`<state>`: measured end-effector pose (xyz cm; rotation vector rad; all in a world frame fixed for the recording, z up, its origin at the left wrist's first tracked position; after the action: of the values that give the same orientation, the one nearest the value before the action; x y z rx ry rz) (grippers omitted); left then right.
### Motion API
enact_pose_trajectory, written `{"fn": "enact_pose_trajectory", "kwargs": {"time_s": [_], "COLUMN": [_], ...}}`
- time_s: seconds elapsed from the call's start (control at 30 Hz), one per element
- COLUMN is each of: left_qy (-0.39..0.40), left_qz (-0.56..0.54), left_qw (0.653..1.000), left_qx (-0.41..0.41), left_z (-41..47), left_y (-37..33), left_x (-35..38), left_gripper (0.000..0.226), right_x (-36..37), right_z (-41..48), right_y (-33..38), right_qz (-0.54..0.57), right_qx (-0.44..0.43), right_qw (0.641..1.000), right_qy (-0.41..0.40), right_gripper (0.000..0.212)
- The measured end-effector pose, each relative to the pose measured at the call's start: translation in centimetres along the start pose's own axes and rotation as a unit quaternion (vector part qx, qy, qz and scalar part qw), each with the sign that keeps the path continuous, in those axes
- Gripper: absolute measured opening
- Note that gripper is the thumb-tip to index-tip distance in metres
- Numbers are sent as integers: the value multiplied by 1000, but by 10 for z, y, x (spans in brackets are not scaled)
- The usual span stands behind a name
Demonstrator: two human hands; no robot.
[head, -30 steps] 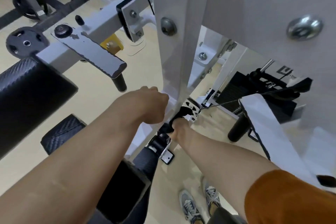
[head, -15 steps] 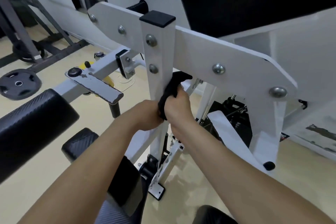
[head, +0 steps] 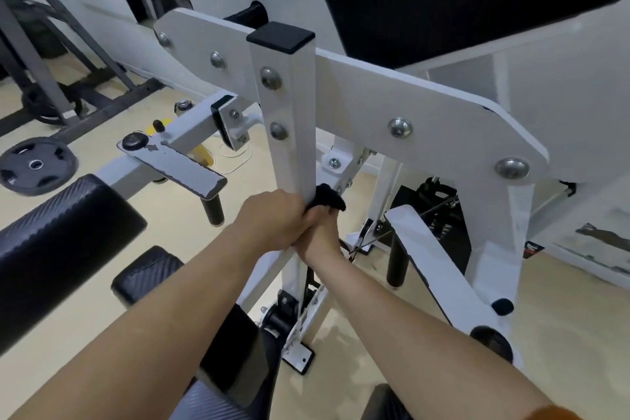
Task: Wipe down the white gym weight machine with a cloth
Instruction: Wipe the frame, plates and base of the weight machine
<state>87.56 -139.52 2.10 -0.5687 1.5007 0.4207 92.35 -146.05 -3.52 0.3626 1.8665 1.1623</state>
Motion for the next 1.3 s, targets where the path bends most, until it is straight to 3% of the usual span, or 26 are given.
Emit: {"fn": "enact_pose_trajectory", "kwargs": {"time_s": [0.07, 0.17, 0.4, 0.57, 0.7, 0.77, 0.83, 0.93, 1.03, 1.1, 1.2, 1.3], "left_qy": [-17, 24, 20, 49, 102, 73, 47, 65, 89, 105, 127, 164], "left_qz": [-30, -57, -94, -23, 5, 29, 54, 47, 27, 13, 1, -10], "left_qw": [999, 995, 993, 998, 995, 997, 997, 996, 995, 994, 992, 986], "left_qx": [-37, -79, -64, -35, -15, 0, 27, 35, 22, 23, 22, 21], "left_z": [4, 6, 5, 6, 4, 6, 7, 7, 7, 8, 10, 8], "left_y": [4, 13, 15, 12, 13, 15, 16, 18, 23, 23, 21, 21], "left_x": [1, 3, -4, 2, 17, 15, 14, 17, 20, 21, 23, 26], "left_gripper": [51, 56, 56, 29, 41, 41, 43, 42, 41, 42, 43, 44], "right_x": [-8, -22, -42, -25, -3, 0, -2, -13, -27, -21, 10, 19], "right_z": [-11, -24, -24, -10, 30, 54, 73, 86, 105, 115, 104, 77], "right_y": [12, 15, 19, 15, -23, -32, -28, -21, -24, -25, -32, -45], "right_qz": [47, 140, 210, 167, 192, 182, 136, 131, 172, 173, 165, 229], "right_qx": [-60, -69, -92, -131, 38, 75, 46, -25, -5, 15, 25, 53], "right_qw": [997, 987, 973, 976, 979, 976, 976, 953, 926, 936, 973, 964], "right_qy": [0, 39, -14, -42, -62, -96, -164, -271, -335, -307, -159, -124], "right_gripper": [66, 88, 66, 49, 38, 31, 25, 20, 23, 32, 64, 59]}}
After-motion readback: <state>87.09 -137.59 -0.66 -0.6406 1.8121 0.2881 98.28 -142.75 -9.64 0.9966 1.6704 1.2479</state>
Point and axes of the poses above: each hand's wrist, its own z-axis towards the middle knuckle, its own x-axis out of the palm, y = z × x, the point moved 4 cm from there along z, towards the middle knuckle, and after that the axes turned 8 degrees about -y, right-handed, at the moved point
